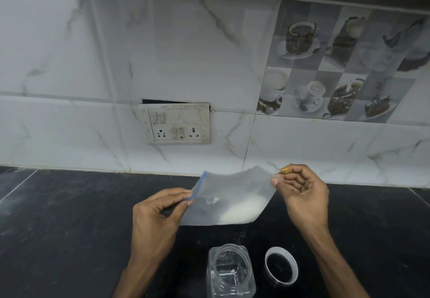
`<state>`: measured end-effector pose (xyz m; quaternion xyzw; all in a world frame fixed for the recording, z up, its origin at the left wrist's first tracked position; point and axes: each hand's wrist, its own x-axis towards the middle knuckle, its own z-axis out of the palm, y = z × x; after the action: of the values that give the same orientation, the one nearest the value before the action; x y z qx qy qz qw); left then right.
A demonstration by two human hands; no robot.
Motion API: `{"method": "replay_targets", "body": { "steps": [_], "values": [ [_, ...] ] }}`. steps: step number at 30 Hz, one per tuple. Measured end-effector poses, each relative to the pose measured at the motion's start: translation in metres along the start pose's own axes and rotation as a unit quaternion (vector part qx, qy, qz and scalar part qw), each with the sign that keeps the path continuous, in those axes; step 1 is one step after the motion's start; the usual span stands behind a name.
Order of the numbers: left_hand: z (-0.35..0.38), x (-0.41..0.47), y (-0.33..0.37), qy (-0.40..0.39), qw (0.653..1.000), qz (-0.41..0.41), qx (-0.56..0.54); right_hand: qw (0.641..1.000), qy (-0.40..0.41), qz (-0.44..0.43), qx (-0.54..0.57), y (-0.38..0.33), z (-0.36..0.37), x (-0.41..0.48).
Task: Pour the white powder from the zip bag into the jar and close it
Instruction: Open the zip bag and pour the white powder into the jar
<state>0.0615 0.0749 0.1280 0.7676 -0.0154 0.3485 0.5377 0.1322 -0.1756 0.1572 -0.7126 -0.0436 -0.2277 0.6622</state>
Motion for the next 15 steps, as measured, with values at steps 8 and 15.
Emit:
{"method": "replay_targets", "body": {
  "steps": [8,15],
  "values": [
    [0.009,-0.005,0.004,-0.019,1.0,-0.001,-0.006,0.999,0.036,-0.015,-0.008,0.0,-0.012,-0.004],
    [0.017,-0.01,0.003,-0.026,1.0,-0.007,-0.01,0.999,0.035,-0.015,-0.016,0.001,-0.02,-0.004]
  ]
}}
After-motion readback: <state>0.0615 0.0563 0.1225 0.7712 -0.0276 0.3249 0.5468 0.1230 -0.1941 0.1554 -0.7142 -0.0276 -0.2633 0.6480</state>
